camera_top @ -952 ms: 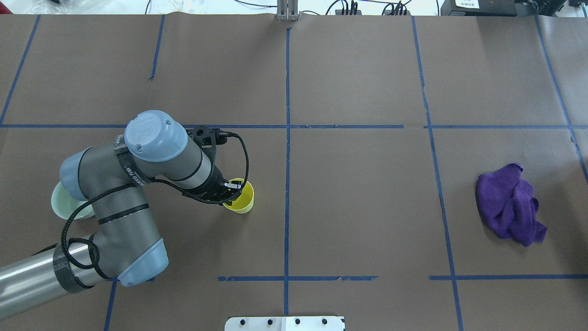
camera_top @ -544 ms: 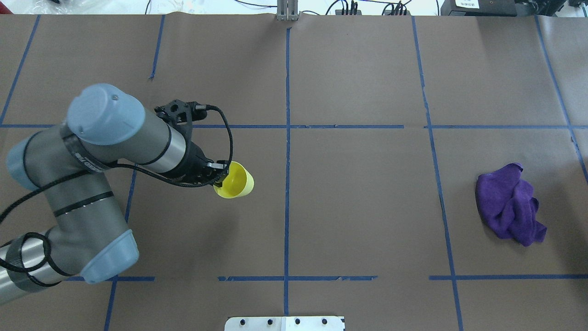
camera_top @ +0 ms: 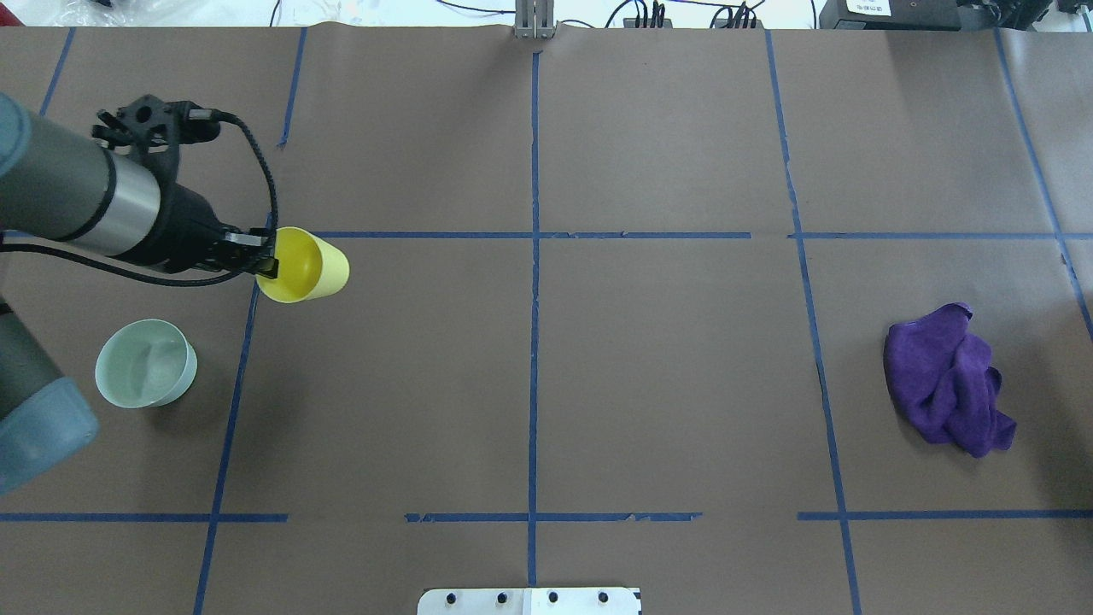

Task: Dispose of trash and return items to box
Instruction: 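Lift the yellow cup with the left gripper and carry it into the clear bin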

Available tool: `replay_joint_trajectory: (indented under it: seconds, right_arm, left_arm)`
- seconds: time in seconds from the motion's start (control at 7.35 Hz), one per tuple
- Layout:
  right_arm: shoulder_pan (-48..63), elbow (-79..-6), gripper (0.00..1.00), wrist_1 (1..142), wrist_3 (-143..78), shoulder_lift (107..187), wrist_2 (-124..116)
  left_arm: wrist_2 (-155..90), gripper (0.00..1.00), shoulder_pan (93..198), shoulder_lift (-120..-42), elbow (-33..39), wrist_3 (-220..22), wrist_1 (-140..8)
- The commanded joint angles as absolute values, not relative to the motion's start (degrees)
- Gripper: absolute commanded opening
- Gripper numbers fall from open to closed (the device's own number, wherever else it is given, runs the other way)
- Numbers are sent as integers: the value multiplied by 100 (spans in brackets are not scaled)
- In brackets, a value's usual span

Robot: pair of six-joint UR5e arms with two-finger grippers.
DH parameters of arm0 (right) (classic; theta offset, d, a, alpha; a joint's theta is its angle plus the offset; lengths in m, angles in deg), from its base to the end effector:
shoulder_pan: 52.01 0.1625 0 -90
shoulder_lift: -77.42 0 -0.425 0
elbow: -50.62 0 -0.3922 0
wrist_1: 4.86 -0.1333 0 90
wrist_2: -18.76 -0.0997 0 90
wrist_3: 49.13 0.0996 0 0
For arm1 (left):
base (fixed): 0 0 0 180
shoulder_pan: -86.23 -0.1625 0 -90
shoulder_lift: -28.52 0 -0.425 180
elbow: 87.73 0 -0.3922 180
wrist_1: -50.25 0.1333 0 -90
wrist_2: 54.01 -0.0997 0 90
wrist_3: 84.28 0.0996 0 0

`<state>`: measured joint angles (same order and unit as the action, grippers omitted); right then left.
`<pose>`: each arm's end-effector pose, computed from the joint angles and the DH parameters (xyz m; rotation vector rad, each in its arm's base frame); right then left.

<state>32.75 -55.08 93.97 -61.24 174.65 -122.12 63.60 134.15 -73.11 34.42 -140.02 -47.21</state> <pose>0.0162 -0.4370 0.5898 0.0475 -0.8899 -0.2798 0.2705 -0.4296 0.2849 0.2371 0.9537 -0.0035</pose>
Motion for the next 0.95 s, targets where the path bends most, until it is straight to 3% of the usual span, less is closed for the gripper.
replay_joint_trajectory:
  seconds: [0.0,0.27,0.54,0.82]
  right_arm:
    - [3175,-5511,100,9340,-6125,17463,-12204]
    - [3175,-5511,100,9340,-6125,17489,-12213]
    - [3157,-5528,100,9332,-6117,17489,-12222]
    - [3140,-5529,100,9340,-6125,17498,-12222]
  left_arm:
    - [6377,0,14593,-5969,3742,-11536,-4686]
    - [6385,0,15395,-5429,3349,-9396,-4739]
    - [6385,0,16841,-5461,2106,-6817,-4940]
    - [6377,0,17498,-5436,1022,-5576,-5598]
